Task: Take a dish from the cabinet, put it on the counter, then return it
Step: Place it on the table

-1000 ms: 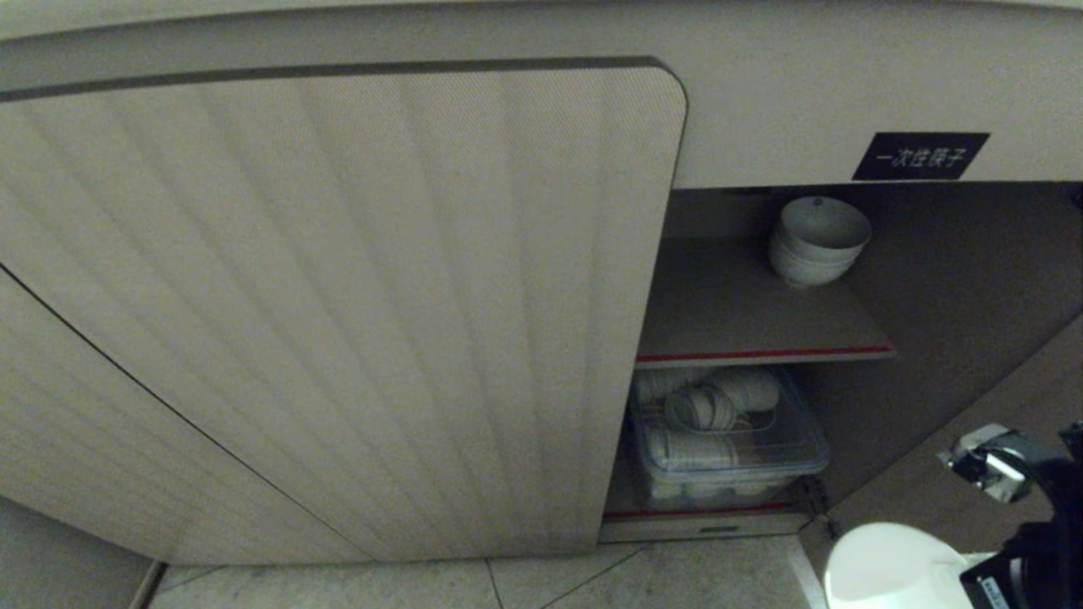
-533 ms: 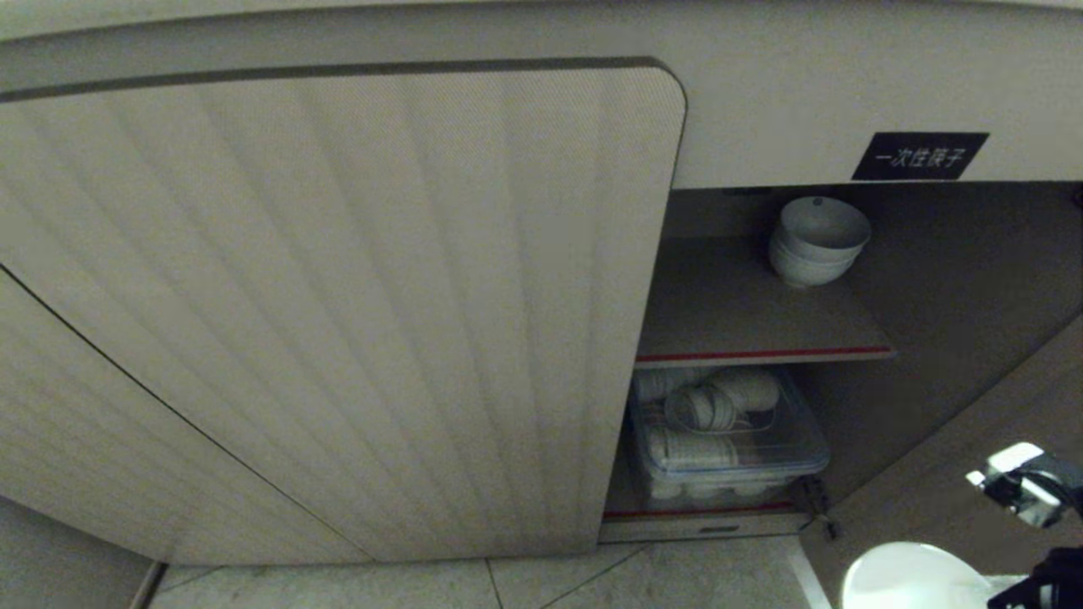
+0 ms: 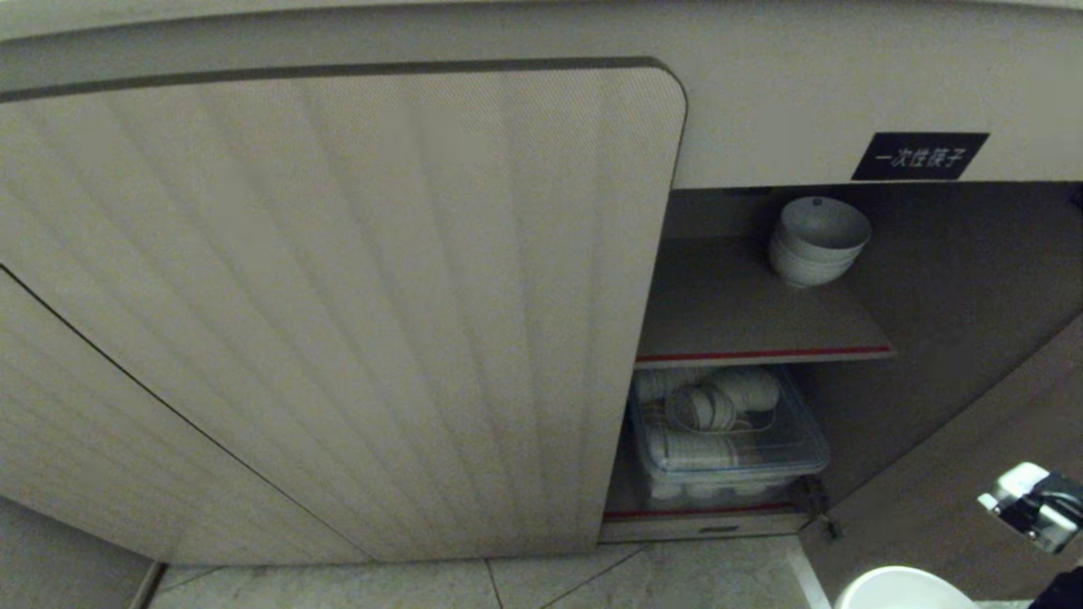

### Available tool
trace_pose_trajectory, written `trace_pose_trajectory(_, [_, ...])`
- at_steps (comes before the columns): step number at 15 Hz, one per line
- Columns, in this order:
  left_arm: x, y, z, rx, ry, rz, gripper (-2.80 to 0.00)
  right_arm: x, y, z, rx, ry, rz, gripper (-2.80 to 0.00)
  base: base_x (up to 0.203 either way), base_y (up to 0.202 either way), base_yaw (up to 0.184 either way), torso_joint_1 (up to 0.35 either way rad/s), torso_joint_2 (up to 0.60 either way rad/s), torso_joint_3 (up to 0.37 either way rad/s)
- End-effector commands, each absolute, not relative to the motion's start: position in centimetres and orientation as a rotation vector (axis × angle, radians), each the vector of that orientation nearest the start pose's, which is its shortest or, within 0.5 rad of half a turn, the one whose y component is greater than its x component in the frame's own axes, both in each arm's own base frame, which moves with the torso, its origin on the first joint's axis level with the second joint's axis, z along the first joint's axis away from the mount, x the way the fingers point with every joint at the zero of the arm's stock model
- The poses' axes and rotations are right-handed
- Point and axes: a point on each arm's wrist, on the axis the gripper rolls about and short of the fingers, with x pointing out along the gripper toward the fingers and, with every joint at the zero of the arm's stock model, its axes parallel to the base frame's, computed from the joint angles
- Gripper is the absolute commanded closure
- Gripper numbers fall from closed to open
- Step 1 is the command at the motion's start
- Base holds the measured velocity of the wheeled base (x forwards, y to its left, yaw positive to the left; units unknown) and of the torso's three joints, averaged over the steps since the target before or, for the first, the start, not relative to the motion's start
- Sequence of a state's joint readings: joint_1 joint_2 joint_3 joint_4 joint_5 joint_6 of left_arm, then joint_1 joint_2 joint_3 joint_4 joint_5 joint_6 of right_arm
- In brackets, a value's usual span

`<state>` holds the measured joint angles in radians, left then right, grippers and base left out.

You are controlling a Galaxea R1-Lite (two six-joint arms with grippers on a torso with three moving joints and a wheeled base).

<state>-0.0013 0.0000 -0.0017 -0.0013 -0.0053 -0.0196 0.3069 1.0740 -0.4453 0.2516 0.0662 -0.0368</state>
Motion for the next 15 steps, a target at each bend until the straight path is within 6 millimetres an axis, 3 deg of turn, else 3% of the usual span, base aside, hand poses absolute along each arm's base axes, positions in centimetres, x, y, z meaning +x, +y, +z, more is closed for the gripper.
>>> trace_pose_trajectory(1, [-2.29, -0.01, 7.61, -0.02, -0.003, -0.006, 0.0, 10.11, 3.5, 14.25, -0.145, 0.884, 0.376, 0.0, 0.0, 0.0, 0.0, 0.0, 0.0, 0.0])
trace_pose_trajectory(15, [-2.29, -0.01, 7.61, -0.02, -0.003, -0.007, 0.0, 9.77, 3.49, 13.92, -0.131, 0.899, 0.394, 0.0, 0.0, 0.0, 0.0, 0.0, 0.0, 0.0])
